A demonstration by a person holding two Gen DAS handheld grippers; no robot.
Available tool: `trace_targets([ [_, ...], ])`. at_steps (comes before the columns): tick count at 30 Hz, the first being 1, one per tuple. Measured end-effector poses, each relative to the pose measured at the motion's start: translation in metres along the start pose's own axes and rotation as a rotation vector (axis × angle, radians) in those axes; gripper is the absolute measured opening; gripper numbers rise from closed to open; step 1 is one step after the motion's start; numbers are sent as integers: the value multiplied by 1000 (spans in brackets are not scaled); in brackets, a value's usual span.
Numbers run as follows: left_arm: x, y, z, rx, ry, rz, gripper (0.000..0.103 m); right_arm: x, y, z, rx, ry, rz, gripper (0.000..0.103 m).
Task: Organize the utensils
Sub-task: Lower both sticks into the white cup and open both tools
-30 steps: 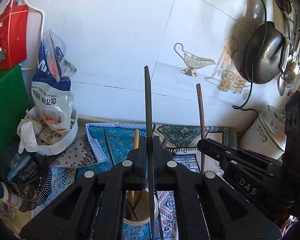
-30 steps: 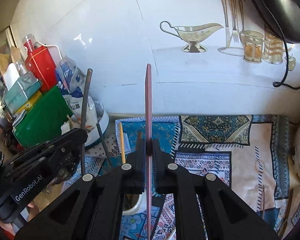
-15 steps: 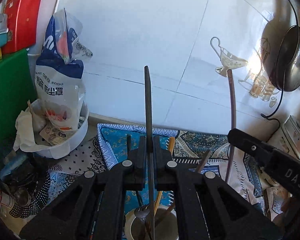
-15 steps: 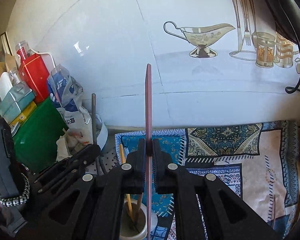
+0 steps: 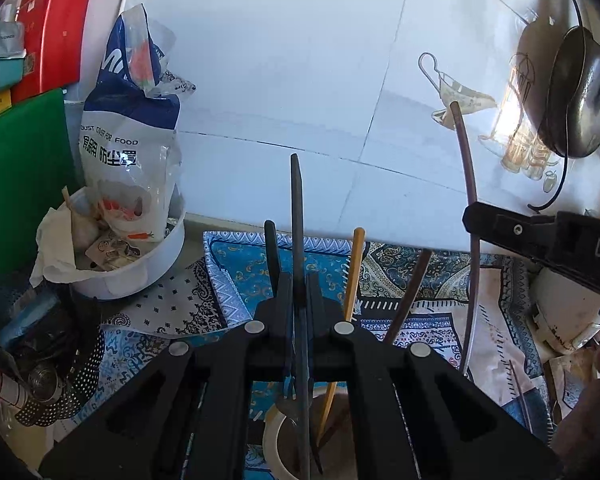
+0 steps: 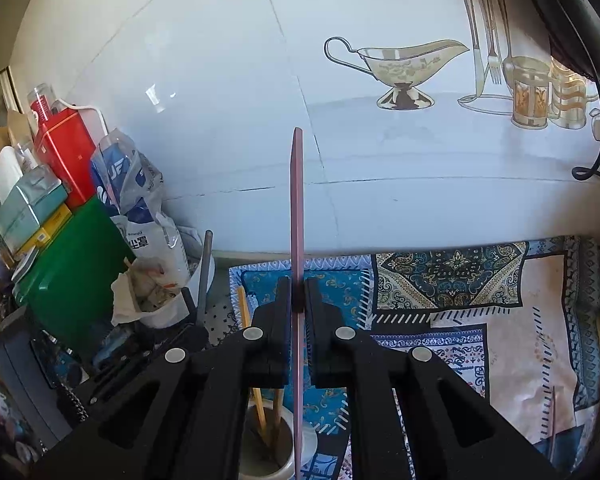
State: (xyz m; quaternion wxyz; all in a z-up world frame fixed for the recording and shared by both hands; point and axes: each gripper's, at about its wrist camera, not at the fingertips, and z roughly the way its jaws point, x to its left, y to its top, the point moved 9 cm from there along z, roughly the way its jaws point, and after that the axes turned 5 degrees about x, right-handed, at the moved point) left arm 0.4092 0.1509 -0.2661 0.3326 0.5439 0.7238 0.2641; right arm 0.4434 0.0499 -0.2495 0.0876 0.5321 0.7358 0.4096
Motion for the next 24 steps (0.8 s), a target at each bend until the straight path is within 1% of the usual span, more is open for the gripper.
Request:
trace_targets([
  [3, -1, 5, -13, -2, -10, 11, 4, 5, 0, -2, -1, 10, -9, 6],
  [5, -1, 3, -21, 14, -25, 21, 4, 8, -2, -5, 0, 15, -20, 6],
  [8, -3, -12, -28, 90, -70, 46, 4, 8, -7, -9, 6, 14, -30, 6],
  [10, -4, -28, -31, 151, -82, 72, 4, 5, -14, -12, 17, 6, -35, 6],
  [14, 0, -70, -33, 286, -78, 112, 4, -4, -28, -20, 37, -17, -42, 6],
  [19, -1, -116, -19, 442, -61, 148, 4, -13, -36, -29, 51, -31, -27, 6],
  [21, -3, -126, -15, 479, -56, 162, 4, -14, -38, -32, 51, -29, -24, 6],
  [24, -6, -130, -9, 521, -74, 167, 4, -14, -42, -35, 52, -29, -25, 6],
])
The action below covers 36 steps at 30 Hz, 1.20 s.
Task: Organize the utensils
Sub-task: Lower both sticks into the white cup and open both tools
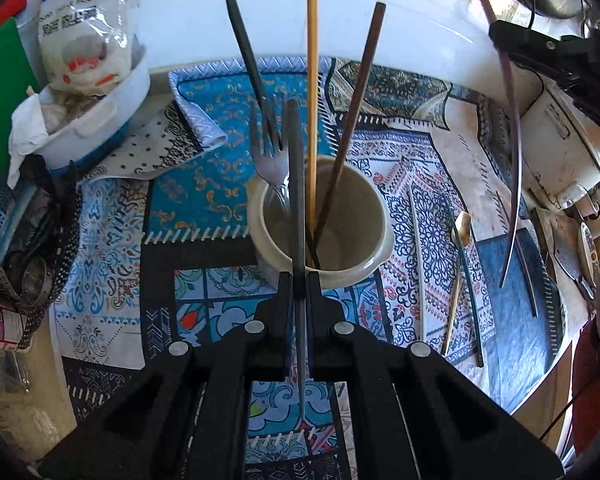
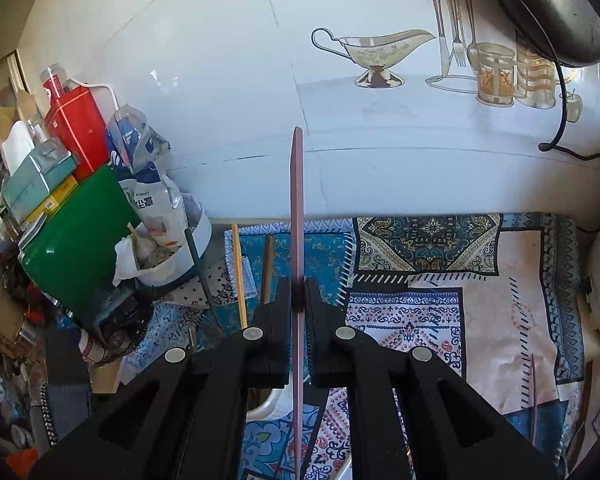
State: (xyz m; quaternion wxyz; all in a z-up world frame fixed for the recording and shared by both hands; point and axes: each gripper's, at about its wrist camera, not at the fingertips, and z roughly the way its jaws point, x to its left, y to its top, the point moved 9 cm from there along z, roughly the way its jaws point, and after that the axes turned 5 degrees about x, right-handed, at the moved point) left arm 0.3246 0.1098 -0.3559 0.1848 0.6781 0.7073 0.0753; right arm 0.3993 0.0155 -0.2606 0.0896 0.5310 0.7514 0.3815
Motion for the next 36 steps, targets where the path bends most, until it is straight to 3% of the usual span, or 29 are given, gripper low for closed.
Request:
trace_targets([
  [4, -2, 3, 0, 35, -26, 4, 4, 3, -5, -1, 6, 4, -10, 6],
  [8, -3, 6, -9, 17, -29, 13, 4, 9, -2, -3, -3, 10, -24, 6],
  [13, 1, 23, -47, -108, -9, -12, 4, 17, 13, -5, -40, 21, -33, 6],
  [21, 21, 85, -110, -417, 27, -143, 4, 23, 35, -7, -91, 36, -27, 6],
  [24, 27, 101, -114, -463, 32, -166, 4, 28, 41, -3, -101, 44, -26, 6],
  [29, 35, 108, -105, -495, 72, -167, 4, 41, 48, 16, -117, 49, -19, 6],
  [36, 46, 94, -90, -468, 42, -202, 4, 51, 39, 46, -156, -1, -18, 6],
])
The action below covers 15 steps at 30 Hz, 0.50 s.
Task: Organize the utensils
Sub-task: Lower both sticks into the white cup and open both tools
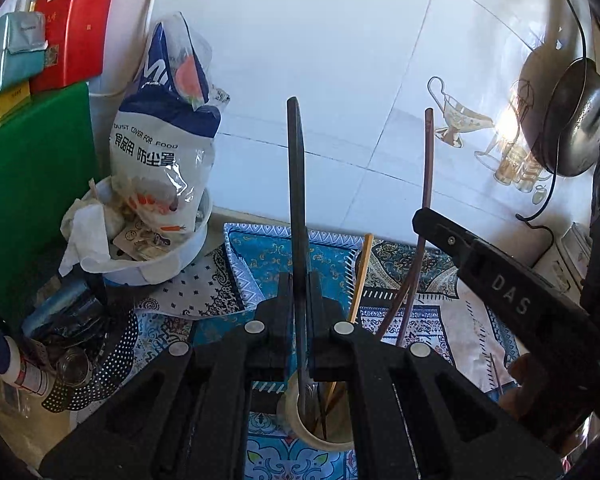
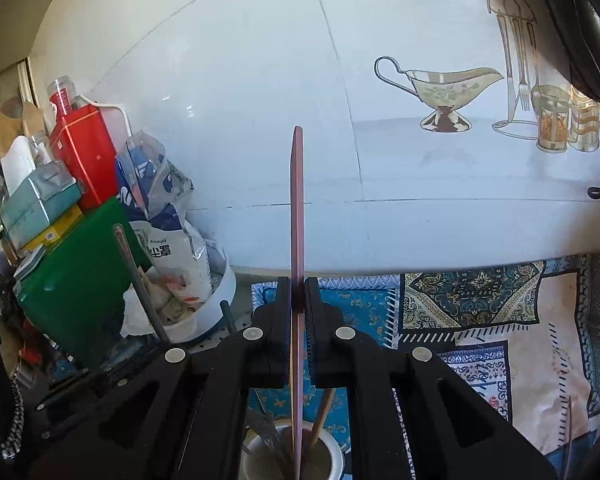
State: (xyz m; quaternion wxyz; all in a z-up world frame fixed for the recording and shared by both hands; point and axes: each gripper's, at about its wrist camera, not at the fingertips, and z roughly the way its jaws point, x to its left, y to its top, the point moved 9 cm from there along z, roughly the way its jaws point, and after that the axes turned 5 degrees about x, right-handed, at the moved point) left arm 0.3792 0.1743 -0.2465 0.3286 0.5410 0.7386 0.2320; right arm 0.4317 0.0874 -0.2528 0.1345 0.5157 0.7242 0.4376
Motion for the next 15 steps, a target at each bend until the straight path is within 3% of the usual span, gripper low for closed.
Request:
trace_targets([
  [6, 2, -11, 6, 35, -19, 4, 4, 0, -27, 11, 12, -12, -2, 6],
  [15, -10, -35, 12, 151, -25, 59, 4, -5, -69, 8, 202, 34, -10, 6],
])
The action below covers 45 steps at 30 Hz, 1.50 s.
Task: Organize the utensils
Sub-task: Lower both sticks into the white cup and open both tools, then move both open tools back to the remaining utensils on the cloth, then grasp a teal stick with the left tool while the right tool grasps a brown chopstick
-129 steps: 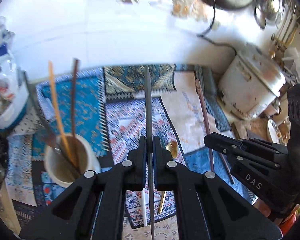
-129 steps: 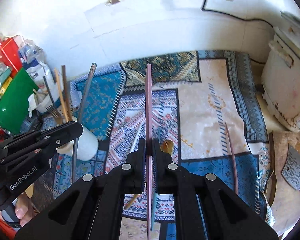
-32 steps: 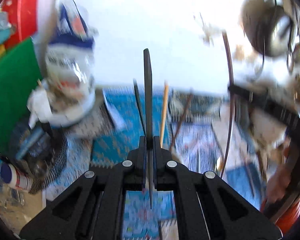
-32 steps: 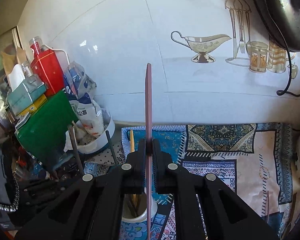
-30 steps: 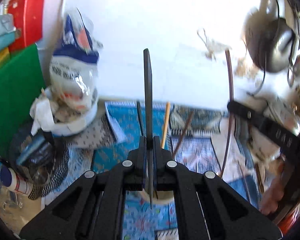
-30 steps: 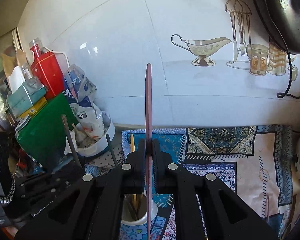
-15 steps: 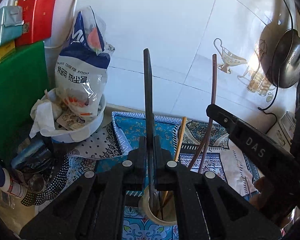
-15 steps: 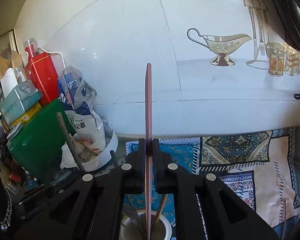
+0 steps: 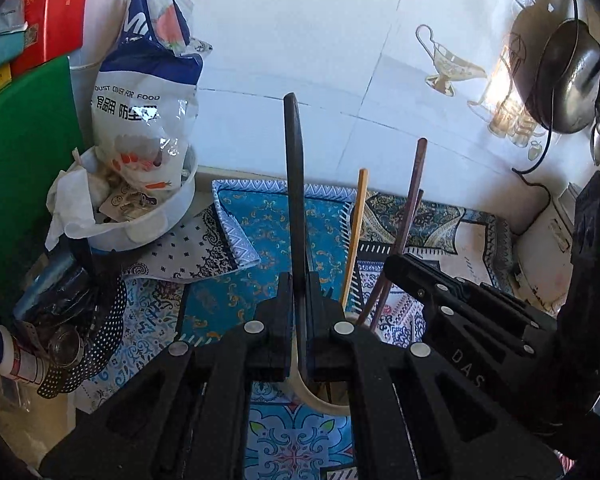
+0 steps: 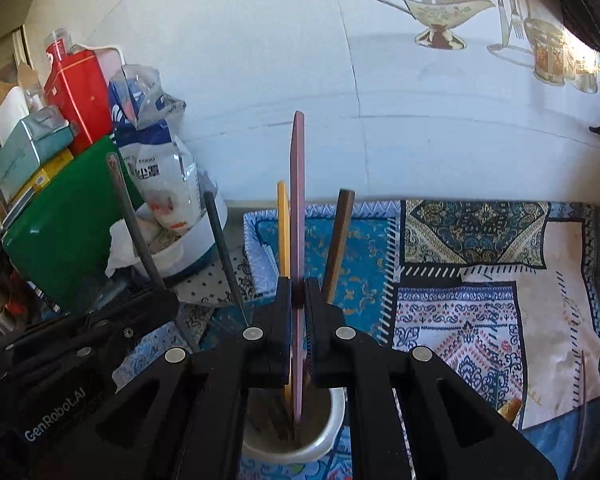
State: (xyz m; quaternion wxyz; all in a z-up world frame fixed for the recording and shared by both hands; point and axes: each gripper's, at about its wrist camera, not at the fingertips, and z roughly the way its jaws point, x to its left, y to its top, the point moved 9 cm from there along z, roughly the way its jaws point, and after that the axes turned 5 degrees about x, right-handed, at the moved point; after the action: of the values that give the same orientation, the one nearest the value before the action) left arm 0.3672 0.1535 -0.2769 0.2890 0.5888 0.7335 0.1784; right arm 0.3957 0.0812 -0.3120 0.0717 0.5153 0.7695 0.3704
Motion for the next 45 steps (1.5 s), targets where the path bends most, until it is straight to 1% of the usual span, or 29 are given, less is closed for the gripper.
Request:
trace_targets([
  [2, -3, -4, -1, 19, 12, 23, 4, 0, -8, -2, 51, 25, 1, 6],
  [4, -5, -8, -6, 29, 22, 45, 4, 0, -14, -8, 81, 33, -1, 6],
  [7, -9, -11, -18, 28, 20, 63, 6, -1, -17, -21, 106, 23, -15, 6],
  [10, -14, -12, -35, 13, 16, 85, 8, -4, -18, -39, 108, 6, -16, 7],
  [12, -19, -12, -47, 1, 12, 105, 16, -7, -19, -52, 105, -19, -13, 8],
  [13, -21, -12, -51, -2, 10, 114, 18, -8, -19, -59, 101, -31, -8, 11],
  [14, -24, -12, -56, -4, 9, 126, 23, -11, -20, -67, 94, -42, 0, 13],
  [15, -28, -13, -60, -5, 4, 138, 27, -14, -21, -74, 85, -56, 9, 19],
  [16, -32, -14, -63, -5, -2, 150, 29, -18, -22, -83, 73, -71, 19, 24],
  [18, -43, -16, -69, -3, -16, 180, 36, -26, -26, -98, 55, -105, 32, 26],
  [23, -80, -28, -65, 27, -57, 259, 47, -58, -43, -132, 40, -192, 67, 32],
  [25, -98, -35, -58, 48, -77, 280, 49, -74, -51, -142, 47, -231, 81, 33],
  [30, -140, -59, -28, 139, -132, 320, 49, -126, -78, -158, 93, -334, 140, 33],
  [33, -164, -77, -3, 212, -154, 337, 49, -157, -95, -164, 128, -372, 178, 33],
  [36, -184, -97, 29, 293, -157, 353, 49, -183, -111, -162, 175, -392, 205, 33],
  [38, -191, -110, 49, 353, -162, 346, 49, -201, -123, -158, 210, -408, 221, 33],
  [40, -198, -123, 70, 416, -162, 338, 49, -219, -136, -153, 250, -408, 237, 33],
  [43, -205, -140, 97, 497, -154, 318, 49, -241, -155, -141, 308, -376, 266, 33],
  [45, -209, -150, 112, 547, -159, 303, 47, -253, -164, -130, 351, -355, 282, 33],
])
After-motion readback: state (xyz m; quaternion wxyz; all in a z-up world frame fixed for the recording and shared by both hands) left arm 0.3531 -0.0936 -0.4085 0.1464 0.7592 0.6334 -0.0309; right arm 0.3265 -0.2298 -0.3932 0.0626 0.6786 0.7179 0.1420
